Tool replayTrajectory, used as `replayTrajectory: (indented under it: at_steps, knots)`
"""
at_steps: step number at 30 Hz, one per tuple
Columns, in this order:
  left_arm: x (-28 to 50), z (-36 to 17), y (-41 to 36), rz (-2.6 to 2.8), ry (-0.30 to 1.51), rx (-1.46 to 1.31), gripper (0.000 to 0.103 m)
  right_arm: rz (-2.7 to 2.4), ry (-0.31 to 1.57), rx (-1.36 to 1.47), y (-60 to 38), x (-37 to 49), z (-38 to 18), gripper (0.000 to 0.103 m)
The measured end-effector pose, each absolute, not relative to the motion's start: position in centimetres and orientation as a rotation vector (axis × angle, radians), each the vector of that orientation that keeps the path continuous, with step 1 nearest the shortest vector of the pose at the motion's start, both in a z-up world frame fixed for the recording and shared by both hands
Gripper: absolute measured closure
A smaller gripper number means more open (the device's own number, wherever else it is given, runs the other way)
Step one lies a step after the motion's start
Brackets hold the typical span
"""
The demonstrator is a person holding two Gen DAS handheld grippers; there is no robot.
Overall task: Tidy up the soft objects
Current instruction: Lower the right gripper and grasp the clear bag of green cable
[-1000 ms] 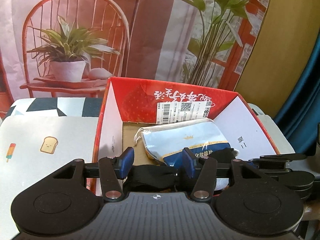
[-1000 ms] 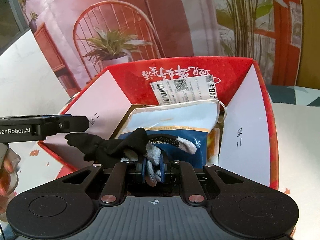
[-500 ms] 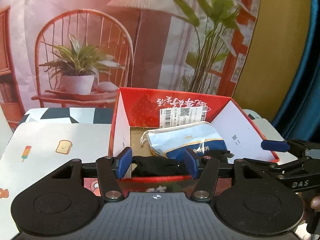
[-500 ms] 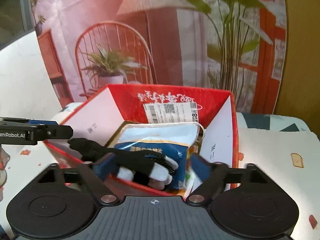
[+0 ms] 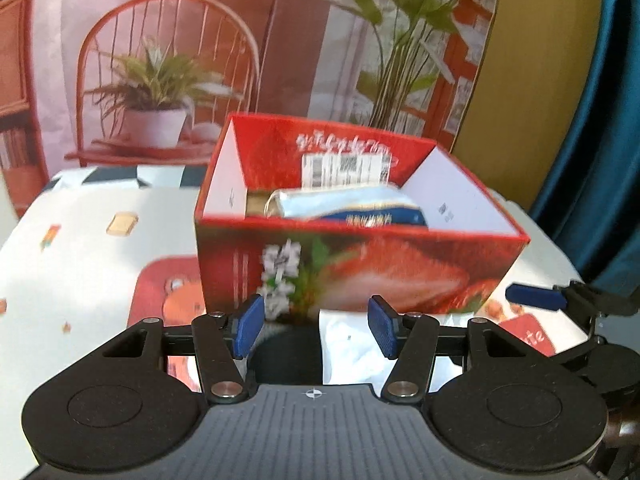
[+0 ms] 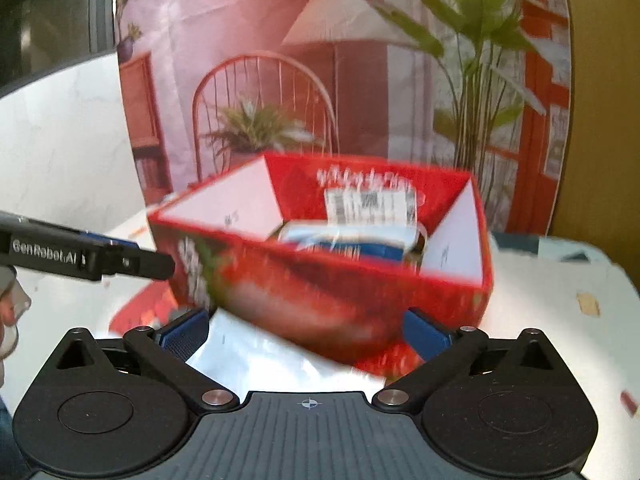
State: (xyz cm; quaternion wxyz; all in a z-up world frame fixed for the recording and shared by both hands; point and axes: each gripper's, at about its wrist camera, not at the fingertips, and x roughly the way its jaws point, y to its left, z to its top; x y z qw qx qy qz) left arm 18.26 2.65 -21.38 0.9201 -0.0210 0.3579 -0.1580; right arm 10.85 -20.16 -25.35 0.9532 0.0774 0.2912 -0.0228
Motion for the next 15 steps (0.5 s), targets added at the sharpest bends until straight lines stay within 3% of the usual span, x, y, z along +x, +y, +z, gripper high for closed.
replayTrajectory:
  at_steps: [15]
  knots:
    - [17.1, -26.3, 3.6, -0.241, 0.86, -0.074, 0.043, -0.045, 0.689, 0.078, -17.8, 9.1, -30.8, 0.002]
